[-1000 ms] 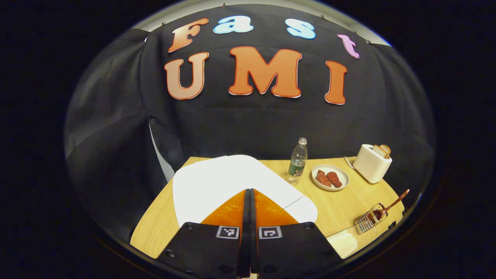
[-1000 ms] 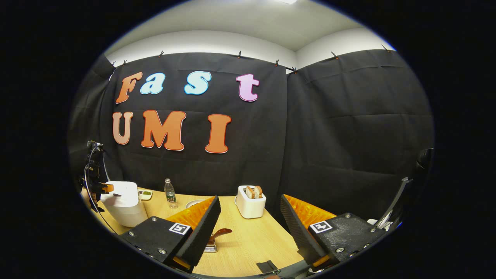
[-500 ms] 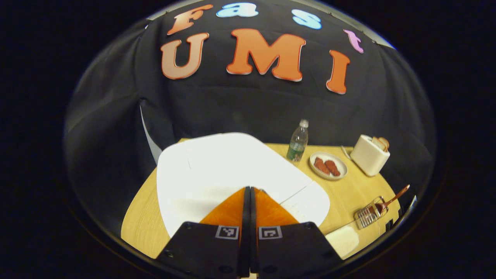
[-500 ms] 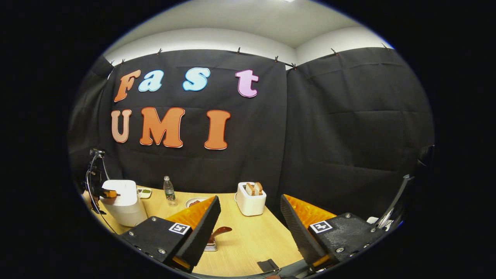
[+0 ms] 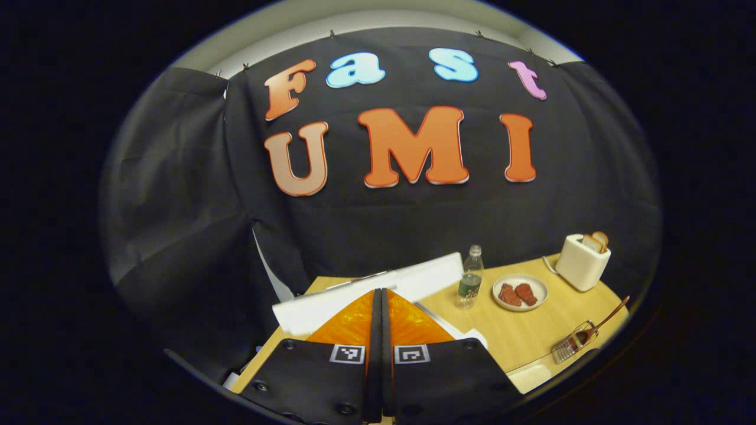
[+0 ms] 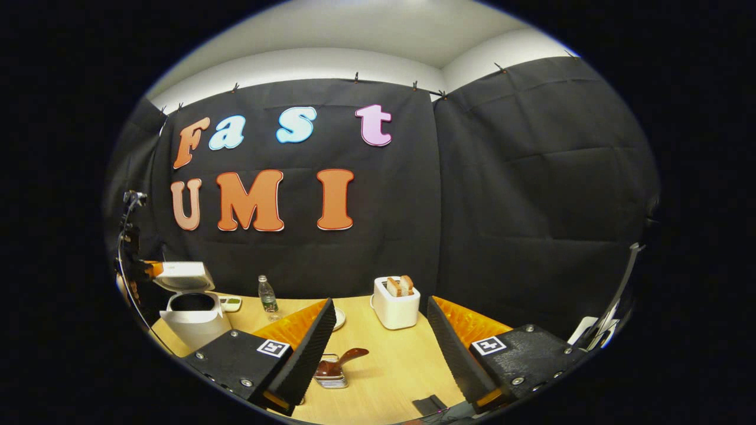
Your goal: Close the left gripper, press the button to open the rice cooker; take a wooden spoon from the chopstick holder with the right hand, scoop a spoonful of rice and pour it into the rice cooker, then put the wooden spoon back into the chopstick holder.
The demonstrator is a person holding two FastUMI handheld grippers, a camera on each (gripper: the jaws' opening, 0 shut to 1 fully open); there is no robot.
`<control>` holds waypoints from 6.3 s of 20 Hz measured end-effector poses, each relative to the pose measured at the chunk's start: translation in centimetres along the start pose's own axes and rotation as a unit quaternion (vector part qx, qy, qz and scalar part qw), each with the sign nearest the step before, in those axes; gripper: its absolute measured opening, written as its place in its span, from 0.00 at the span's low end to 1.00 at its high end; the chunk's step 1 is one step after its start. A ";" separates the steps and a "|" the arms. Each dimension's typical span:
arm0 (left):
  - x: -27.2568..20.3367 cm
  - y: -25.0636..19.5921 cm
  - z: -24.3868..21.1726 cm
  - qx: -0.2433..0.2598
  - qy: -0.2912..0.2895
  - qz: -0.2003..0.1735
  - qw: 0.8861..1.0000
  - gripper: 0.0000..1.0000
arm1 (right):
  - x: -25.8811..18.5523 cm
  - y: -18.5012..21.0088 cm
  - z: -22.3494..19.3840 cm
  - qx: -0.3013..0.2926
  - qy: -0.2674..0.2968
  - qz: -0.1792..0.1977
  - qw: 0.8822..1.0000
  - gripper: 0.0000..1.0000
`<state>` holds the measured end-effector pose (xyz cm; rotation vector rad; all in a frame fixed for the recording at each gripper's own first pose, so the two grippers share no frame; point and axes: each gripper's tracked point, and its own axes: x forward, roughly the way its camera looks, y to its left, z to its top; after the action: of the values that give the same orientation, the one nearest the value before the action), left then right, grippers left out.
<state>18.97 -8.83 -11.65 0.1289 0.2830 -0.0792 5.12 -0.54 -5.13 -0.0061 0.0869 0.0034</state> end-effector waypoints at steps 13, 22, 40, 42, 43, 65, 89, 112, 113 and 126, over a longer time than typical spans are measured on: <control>-12.2 6.1 7.3 -0.055 -0.062 0.047 0.995 0.05 | 9.0 2.6 -13.4 0.087 0.120 0.038 0.988 0.95; -19.0 12.1 6.9 -0.047 -0.071 0.120 0.989 0.07 | 12.0 4.6 -21.6 0.199 0.212 0.058 0.955 0.89; -21.9 17.4 5.0 -0.052 -0.057 0.176 0.981 1.00 | 12.5 9.3 -19.6 0.243 0.200 0.080 0.946 0.15; -21.6 18.0 5.2 -0.051 -0.062 0.170 0.982 1.00 | 11.9 9.9 -17.8 0.231 0.184 0.086 0.951 0.15; -21.5 18.4 5.3 -0.043 -0.067 0.167 0.983 1.00 | 11.6 10.1 -16.6 0.216 0.172 0.087 0.957 0.15; -13.9 27.3 3.1 -0.060 -0.067 0.076 0.993 1.00 | -0.2 24.5 -18.3 0.030 0.176 0.111 0.978 0.15; -11.3 30.7 0.1 -0.055 -0.035 0.043 0.997 1.00 | -1.0 25.6 -22.5 0.368 0.209 0.020 0.906 0.15; -7.2 25.0 2.2 -0.072 -0.041 0.050 0.995 1.00 | 0.1 19.0 -17.3 0.548 0.211 -0.017 0.809 0.15; -6.9 24.7 2.1 -0.071 -0.041 0.051 0.995 1.00 | 0.5 18.9 -16.9 0.556 0.211 -0.016 0.804 0.15; -5.3 24.7 3.9 -0.072 -0.050 0.078 0.993 1.00 | 6.4 26.9 -7.5 0.616 0.218 0.086 0.752 0.15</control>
<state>17.36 15.38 -3.62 0.0033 0.1780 0.0904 10.71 26.31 -13.34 1.3503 0.5511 0.1308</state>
